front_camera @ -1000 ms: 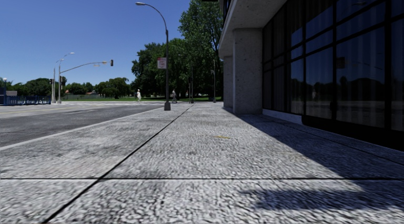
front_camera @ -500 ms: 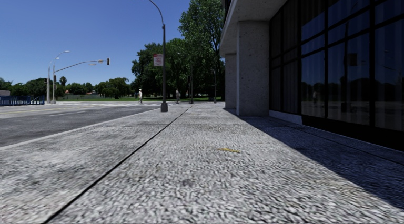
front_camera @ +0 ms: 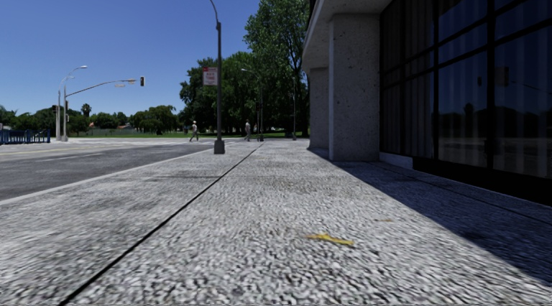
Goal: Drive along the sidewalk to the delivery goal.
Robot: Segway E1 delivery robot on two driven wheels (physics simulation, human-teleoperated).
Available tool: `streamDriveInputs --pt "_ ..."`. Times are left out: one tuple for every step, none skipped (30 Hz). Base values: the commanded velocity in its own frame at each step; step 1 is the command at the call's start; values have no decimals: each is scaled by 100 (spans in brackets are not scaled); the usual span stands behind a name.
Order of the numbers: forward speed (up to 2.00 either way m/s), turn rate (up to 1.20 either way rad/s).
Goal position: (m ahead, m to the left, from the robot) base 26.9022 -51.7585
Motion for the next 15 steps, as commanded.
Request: streamDriveInputs --pt "200 0" --pt "200 0" --pt "200 0" --pt "200 0" --pt "200 0" --pt "200 0" --pt "200 0" --pt "200 0" --pt "200 0" --pt "200 0" --pt "200 0" --pt "200 0" --pt "200 0" --pt "200 0" --pt "200 0"
